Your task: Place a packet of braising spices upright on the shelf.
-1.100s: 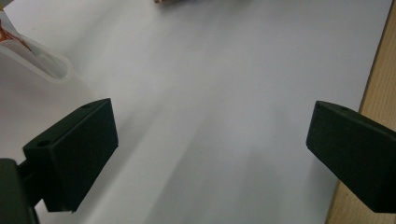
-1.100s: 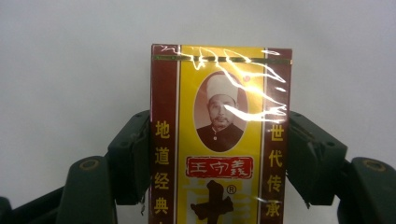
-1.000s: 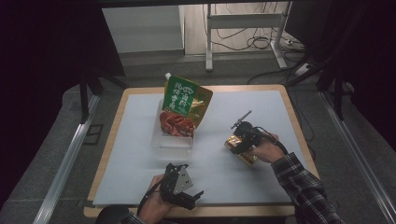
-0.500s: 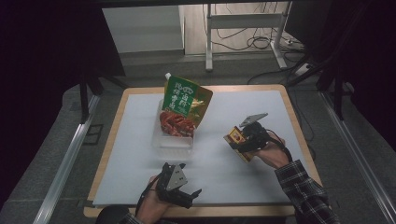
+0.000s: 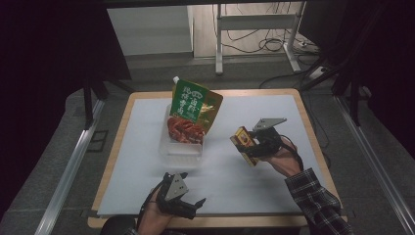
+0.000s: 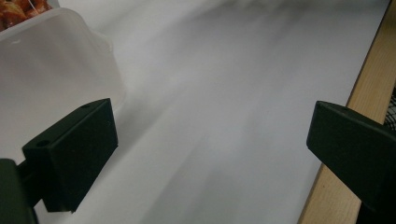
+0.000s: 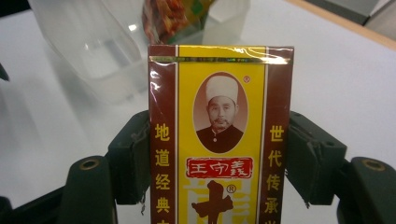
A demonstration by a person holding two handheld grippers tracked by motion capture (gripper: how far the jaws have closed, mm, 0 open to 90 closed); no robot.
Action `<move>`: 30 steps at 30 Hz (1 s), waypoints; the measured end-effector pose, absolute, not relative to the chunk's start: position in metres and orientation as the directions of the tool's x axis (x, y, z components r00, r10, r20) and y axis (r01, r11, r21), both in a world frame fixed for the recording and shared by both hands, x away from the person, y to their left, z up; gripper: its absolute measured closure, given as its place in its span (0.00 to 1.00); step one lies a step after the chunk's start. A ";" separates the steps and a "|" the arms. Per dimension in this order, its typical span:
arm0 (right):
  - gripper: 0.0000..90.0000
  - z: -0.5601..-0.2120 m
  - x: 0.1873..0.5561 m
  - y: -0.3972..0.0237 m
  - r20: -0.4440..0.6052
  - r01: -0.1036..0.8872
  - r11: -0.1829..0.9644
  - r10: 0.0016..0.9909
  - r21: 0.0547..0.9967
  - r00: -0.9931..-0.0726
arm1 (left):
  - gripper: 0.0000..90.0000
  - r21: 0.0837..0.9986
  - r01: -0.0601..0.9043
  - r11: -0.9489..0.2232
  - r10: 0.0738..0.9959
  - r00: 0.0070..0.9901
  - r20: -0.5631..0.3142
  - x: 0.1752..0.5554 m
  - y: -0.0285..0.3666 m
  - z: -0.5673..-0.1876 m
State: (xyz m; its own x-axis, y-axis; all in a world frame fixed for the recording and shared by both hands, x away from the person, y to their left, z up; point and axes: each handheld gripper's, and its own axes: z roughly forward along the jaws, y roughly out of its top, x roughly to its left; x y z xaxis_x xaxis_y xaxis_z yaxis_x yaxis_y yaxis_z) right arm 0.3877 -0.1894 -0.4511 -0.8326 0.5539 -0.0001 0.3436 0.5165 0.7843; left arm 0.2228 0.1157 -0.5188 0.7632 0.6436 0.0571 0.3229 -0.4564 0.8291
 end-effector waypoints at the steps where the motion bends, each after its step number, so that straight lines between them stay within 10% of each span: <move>1: 0.36 -0.451 0.388 -0.188 0.002 0.340 0.511 0.552 0.789 -0.834 | 0.02 0.831 0.325 -0.451 0.645 0.762 0.052 0.223 0.116 -0.519; 30: 0.36 -0.428 0.391 -0.124 0.002 0.208 0.410 0.450 0.888 -0.893 | 0.02 0.843 0.313 -0.437 0.644 0.764 0.050 0.222 0.118 -0.516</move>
State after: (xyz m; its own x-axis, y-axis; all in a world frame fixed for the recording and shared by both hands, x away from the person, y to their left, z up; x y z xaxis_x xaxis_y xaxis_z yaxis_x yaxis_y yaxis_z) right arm 0.3908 -0.1236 -0.4281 -0.8932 0.4496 0.0015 0.2077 0.4097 0.8883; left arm 0.2218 0.1178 -0.5161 0.7635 0.6439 0.0498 0.3134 -0.4369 0.8431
